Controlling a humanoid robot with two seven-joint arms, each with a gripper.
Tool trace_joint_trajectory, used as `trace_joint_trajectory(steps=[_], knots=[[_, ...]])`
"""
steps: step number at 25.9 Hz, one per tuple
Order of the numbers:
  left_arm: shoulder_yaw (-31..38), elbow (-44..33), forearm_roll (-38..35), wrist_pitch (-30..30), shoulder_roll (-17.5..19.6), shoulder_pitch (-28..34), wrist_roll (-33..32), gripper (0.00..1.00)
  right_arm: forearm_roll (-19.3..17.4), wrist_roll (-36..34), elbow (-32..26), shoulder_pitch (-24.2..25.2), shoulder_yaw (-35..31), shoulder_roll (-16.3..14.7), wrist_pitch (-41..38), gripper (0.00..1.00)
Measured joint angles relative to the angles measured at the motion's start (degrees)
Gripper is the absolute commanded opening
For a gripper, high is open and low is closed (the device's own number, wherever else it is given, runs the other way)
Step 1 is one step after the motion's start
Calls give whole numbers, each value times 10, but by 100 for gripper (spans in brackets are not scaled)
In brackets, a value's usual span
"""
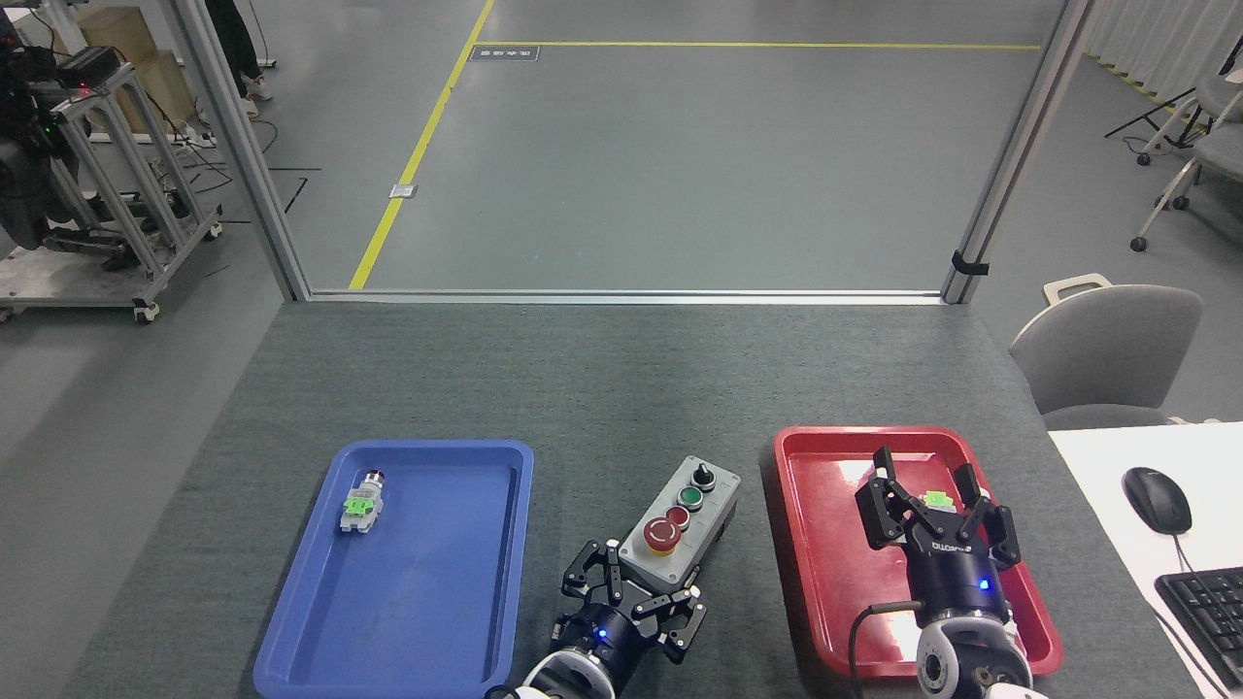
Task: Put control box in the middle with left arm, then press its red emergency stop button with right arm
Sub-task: 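Release the box and withdraw the left gripper to the blue tray, then press the red emergency stop button with the right gripper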
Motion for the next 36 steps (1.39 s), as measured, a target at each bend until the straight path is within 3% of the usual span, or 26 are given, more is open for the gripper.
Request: trace_joint_trajectory(steps=[2,8,11,12,13,14,16,21,26,30,36], knots=[[-1,-1,0,5,0,0,-11,97,0,-1,0,-2,-4,0,6,100],[-2,-27,1,5,5,13,-23,98,2,-3,3,-4,-12,-2,17,100],[-1,-90,1,-19,36,53,-25,98,3,-3,4,-6,-11,-3,18,95],[1,-117,2,-26,55,68,-26,98,5,-3,4,-7,-10,-4,18,87],[2,-150,2,-32,78,88,-26,98,6,-4,4,-9,-10,-6,16,71],[3,-182,3,-39,100,107,-26,98,7,-4,5,-11,-8,-8,13,51],[6,-243,4,-49,140,144,-26,98,9,-4,6,-18,3,-17,0,0],[49,-362,15,-69,211,220,-18,98,25,-6,39,-55,102,-40,-56,0],[159,-399,54,-118,223,241,-16,99,109,4,104,-86,217,-30,-46,0],[250,-385,130,-156,222,217,-18,99,138,13,151,-91,271,-10,-38,0],[316,-319,181,-167,222,136,-25,99,146,16,171,-91,288,6,-35,0]])
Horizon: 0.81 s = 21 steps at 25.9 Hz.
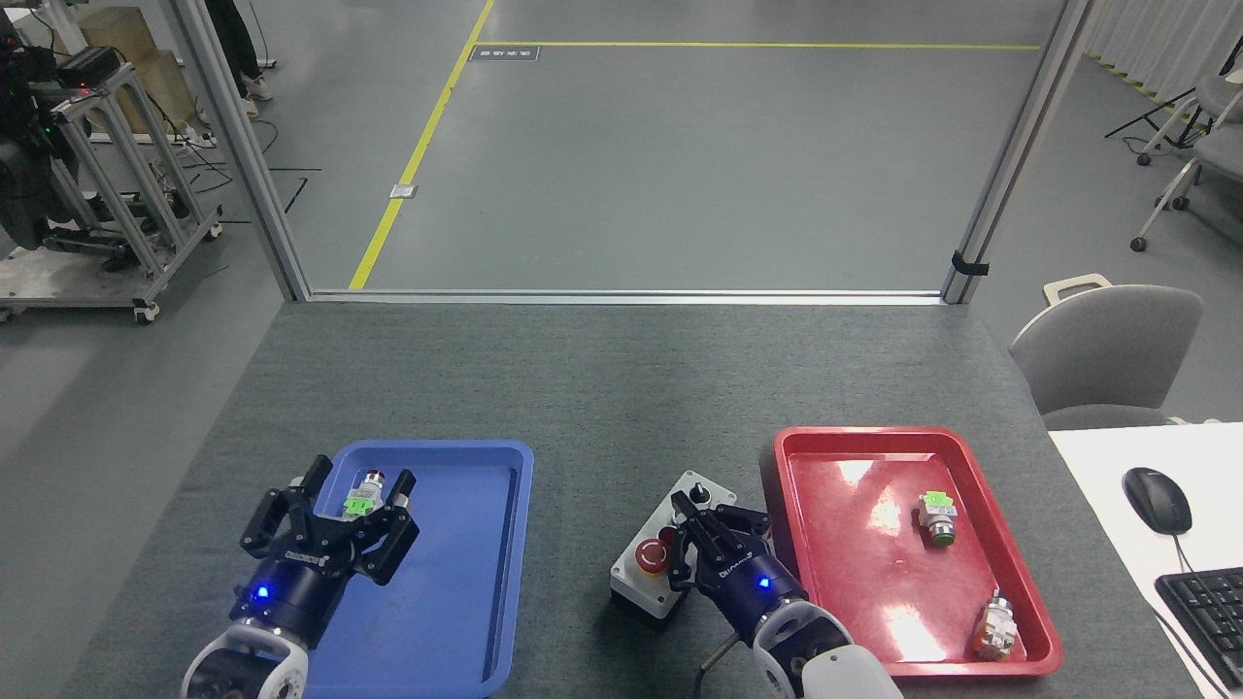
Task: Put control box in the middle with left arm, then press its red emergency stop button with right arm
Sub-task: 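Press the red emergency stop button with the right gripper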
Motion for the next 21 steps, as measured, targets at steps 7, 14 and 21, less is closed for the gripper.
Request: trace_joint_trajectory(steps=[7,14,21], knots=[[32,42,26,12,-1,-40,-2,99,-2,-5,2,-4,2,10,0,0],[36,49,32,55,-31,-50,1,99,2,-5,6,-3,16,16,-2,0],[36,48,29,67,-43,-50,0,99,2,-20,53,-6,40,22,0,0]])
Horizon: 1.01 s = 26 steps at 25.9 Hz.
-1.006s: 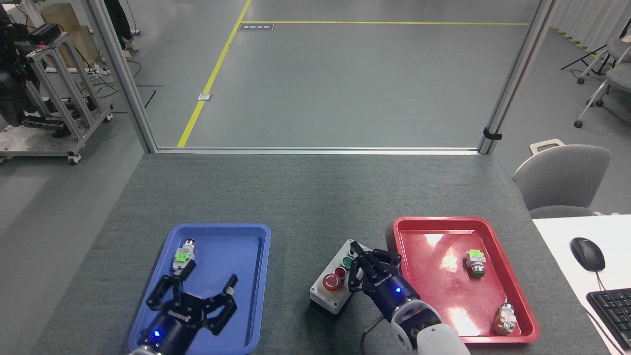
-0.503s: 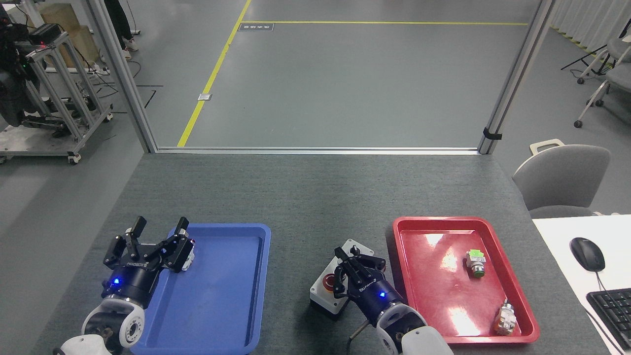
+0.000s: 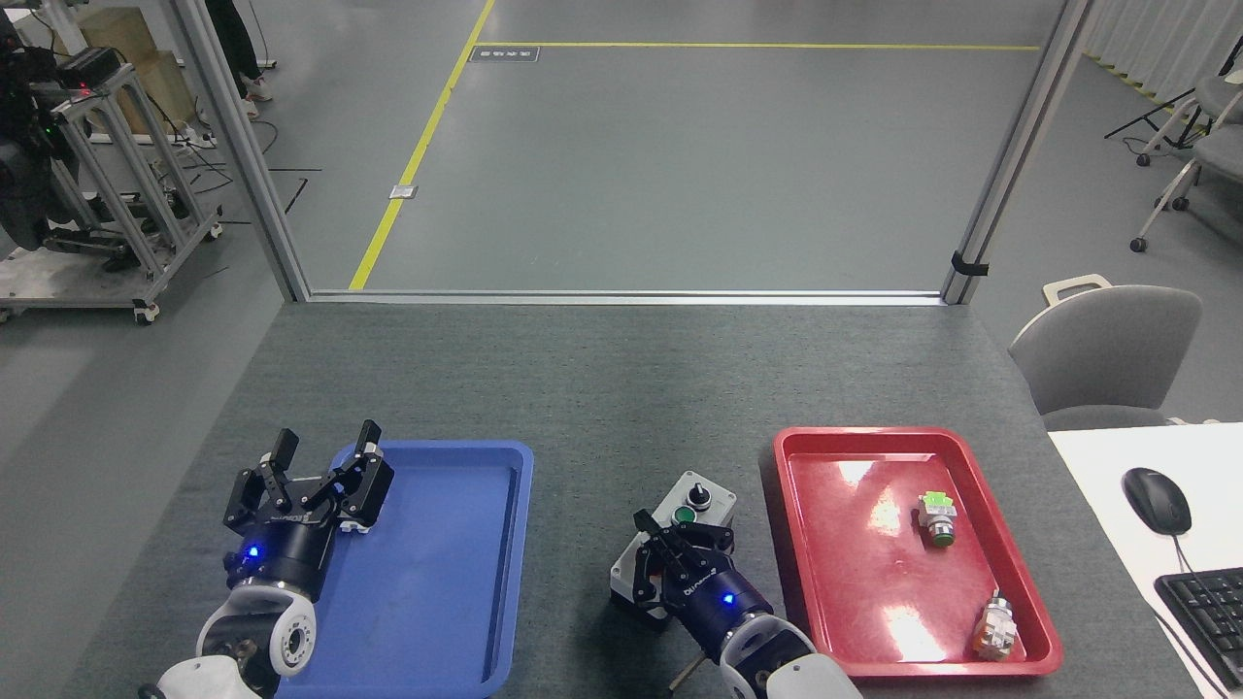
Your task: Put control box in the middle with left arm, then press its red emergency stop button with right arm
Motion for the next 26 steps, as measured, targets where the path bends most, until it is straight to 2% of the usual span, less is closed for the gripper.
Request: trace_joint_trajectory(steps=[7,8,9,10,11,12,17,21,26], knots=[[-1,0,0,0,1,6,0,99,-1,-49,23,1,1,2,0,0],[-1,0,0,-1,1,7,0,99,-3,-50,20,1,0,2,0,6],[-1,0,0,-1,1,8,0,99,-5,-47,13,2,-5,2,-1,21],[-1,0,0,-1,1,9,0,99,-6,-30,2,2,-13,2,-1,48],[-1,0,0,-1,1,9,0,99,-8,-7,-11,2,-28,2,3,91],[-1,0,0,-1,1,11,0,99,-10,2,-25,1,-49,2,11,100],[-1,-3,-1,-1,-1,38,5,99,-35,4,-93,-9,-175,0,35,100],[-2,-2,-1,-2,-2,52,6,99,-61,4,-120,-14,-271,-12,40,100],[-5,8,-2,-2,-3,68,0,99,-71,5,-143,15,-329,-19,41,100]])
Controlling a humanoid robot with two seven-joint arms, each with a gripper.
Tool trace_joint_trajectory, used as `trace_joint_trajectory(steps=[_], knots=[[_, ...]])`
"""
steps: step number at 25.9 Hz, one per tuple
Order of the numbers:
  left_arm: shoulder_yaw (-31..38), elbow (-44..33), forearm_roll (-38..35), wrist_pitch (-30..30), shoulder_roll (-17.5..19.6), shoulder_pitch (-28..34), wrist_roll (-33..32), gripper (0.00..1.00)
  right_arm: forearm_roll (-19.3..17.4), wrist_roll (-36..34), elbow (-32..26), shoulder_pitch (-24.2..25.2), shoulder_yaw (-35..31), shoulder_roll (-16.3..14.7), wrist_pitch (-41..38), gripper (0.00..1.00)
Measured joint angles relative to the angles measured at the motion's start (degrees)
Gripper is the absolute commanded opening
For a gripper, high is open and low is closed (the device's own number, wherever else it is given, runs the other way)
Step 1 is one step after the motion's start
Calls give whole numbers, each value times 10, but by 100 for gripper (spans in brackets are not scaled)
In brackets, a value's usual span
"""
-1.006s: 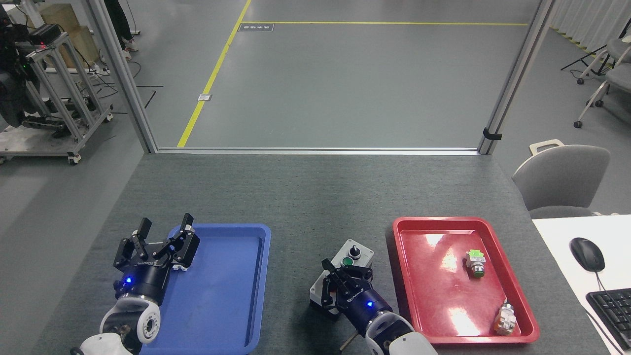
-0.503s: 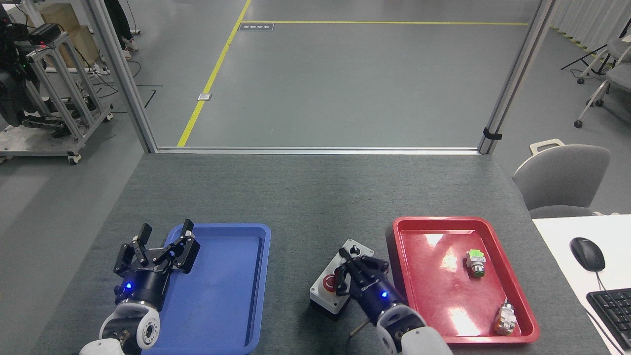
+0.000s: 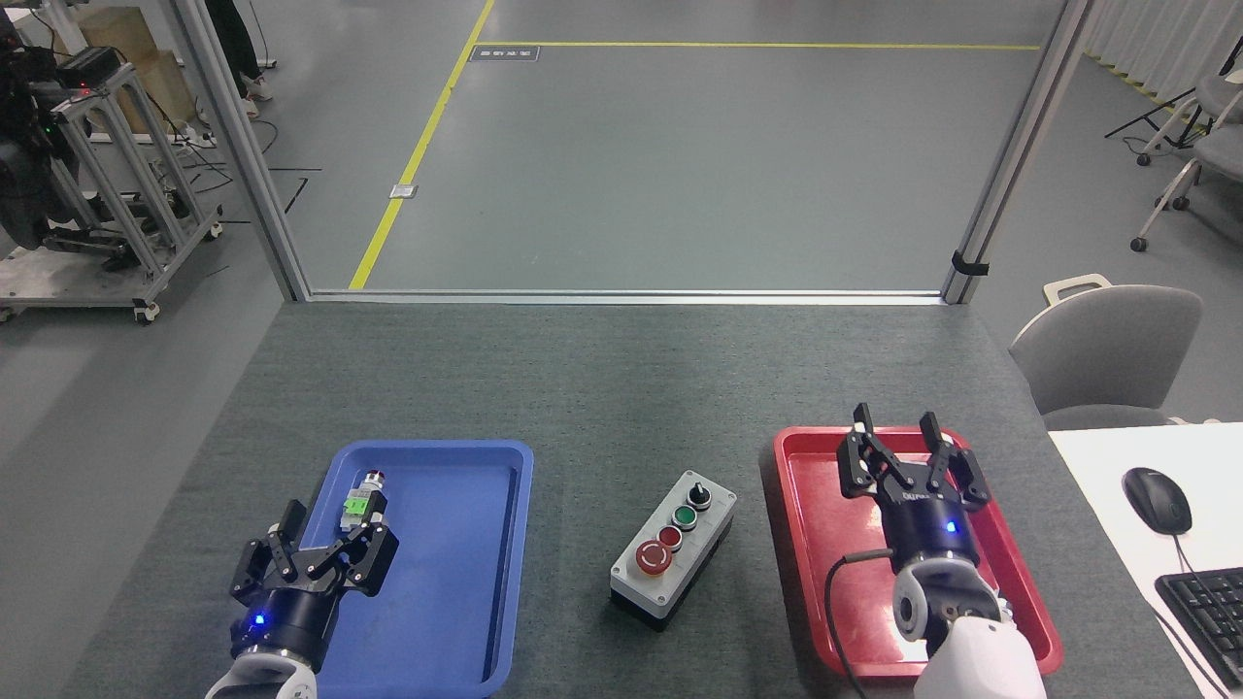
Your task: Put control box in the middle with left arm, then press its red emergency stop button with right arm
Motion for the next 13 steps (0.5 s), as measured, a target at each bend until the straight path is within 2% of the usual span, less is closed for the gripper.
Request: trace_joint_trajectory(steps=[5,13], knots=[[0,6,7,1,-5,2,-2,99,-2,2,-58,60,-10,3,0,100],[1,7,9,2,-10,2,-2,99,-3,1,-77,78,-10,12,3,100]])
